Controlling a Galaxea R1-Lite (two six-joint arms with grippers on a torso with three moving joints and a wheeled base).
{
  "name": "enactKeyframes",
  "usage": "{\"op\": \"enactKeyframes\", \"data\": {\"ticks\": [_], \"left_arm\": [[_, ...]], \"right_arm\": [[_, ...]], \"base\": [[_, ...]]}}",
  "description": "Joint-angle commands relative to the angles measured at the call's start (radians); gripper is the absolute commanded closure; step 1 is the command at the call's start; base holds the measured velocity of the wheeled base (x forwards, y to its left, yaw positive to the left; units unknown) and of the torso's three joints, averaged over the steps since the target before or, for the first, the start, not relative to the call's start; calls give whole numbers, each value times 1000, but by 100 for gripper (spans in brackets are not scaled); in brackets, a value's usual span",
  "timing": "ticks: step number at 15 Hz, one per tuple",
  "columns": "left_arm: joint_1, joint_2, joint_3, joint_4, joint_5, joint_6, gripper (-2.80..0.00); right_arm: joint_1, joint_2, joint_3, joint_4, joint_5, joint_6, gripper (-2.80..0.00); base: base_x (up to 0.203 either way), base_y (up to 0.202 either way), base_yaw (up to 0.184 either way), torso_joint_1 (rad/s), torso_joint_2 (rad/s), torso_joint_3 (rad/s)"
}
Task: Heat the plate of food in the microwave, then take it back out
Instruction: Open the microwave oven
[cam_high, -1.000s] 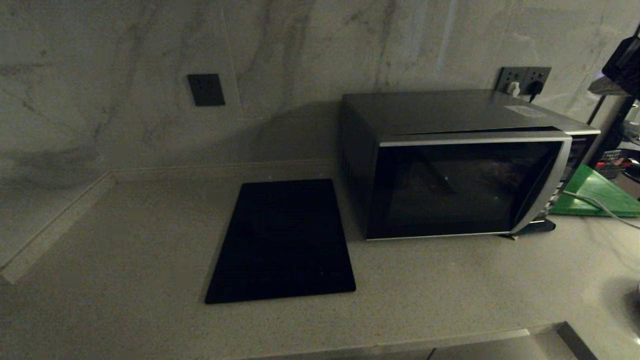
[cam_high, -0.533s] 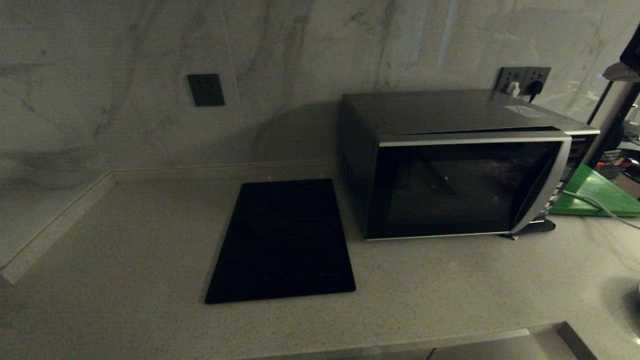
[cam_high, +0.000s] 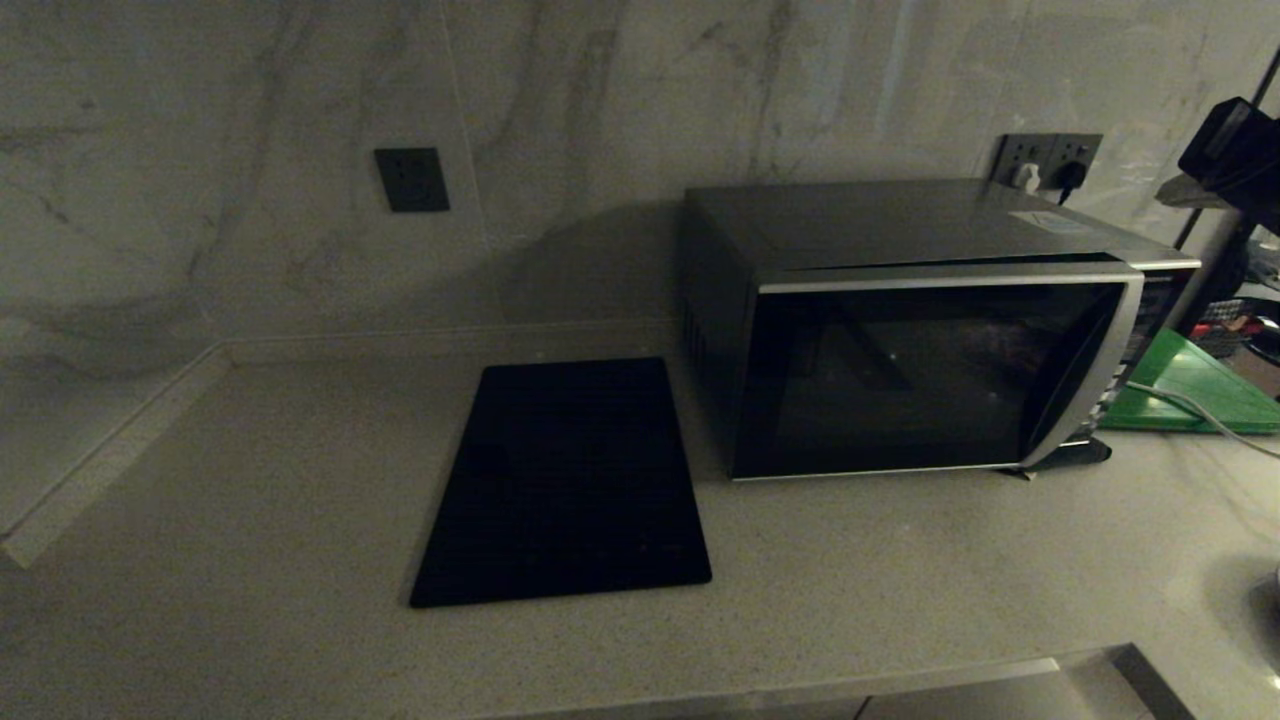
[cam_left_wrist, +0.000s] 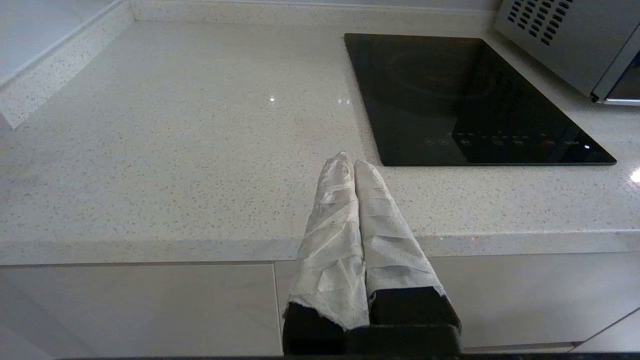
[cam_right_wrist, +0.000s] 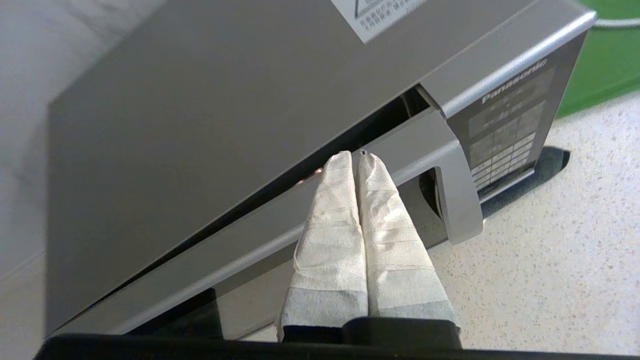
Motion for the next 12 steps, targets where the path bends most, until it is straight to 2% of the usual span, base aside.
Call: {"op": "enactKeyframes", "data": {"ticks": [1, 12], "left_arm": [[0, 2, 0, 0, 0, -1, 0], [0, 2, 0, 0, 0, -1, 0]], "right_arm": [[0, 45, -2, 0, -2, 2, 0], [-1, 144, -17, -74, -47, -19, 0]], "base": [[0, 0, 0, 0, 0, 0], [0, 0, 0, 0, 0, 0]]}}
